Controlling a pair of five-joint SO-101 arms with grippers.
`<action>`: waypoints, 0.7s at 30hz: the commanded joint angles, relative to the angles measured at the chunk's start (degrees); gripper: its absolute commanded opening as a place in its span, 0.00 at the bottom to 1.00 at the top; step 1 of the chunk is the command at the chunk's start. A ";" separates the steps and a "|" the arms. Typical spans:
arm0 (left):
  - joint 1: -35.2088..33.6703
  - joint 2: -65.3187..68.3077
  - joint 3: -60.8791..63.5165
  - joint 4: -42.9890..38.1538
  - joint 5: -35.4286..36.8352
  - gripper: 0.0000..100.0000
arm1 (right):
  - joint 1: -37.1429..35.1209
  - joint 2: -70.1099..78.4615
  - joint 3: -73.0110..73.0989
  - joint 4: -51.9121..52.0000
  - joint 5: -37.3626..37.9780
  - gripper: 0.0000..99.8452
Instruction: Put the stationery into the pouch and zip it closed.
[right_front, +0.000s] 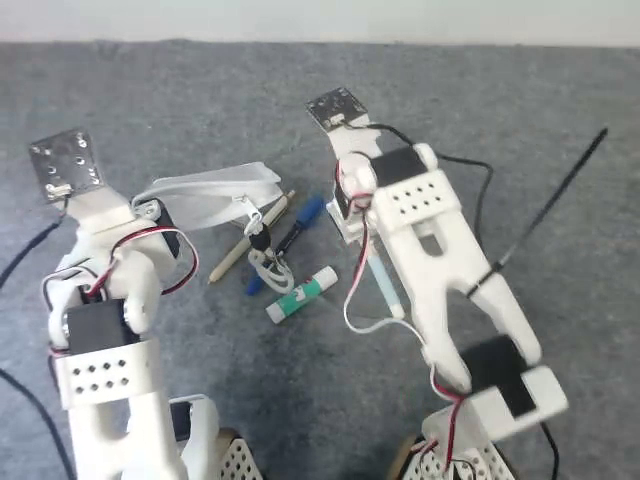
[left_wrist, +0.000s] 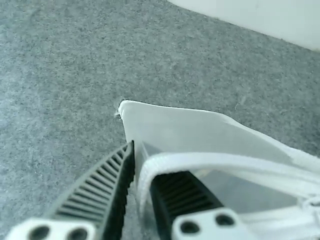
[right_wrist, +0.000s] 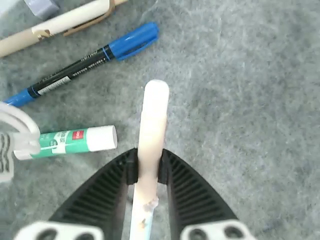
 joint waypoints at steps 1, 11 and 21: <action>0.35 -2.02 -2.59 -1.93 -0.53 0.01 | -0.84 -7.60 1.93 -3.03 -0.97 0.01; 4.48 -1.93 -10.07 2.64 -1.49 0.01 | -0.84 -8.22 2.37 -3.30 -1.05 0.01; 5.45 10.55 -26.77 13.19 -2.37 0.01 | -1.63 -8.40 7.47 -8.31 -1.05 0.01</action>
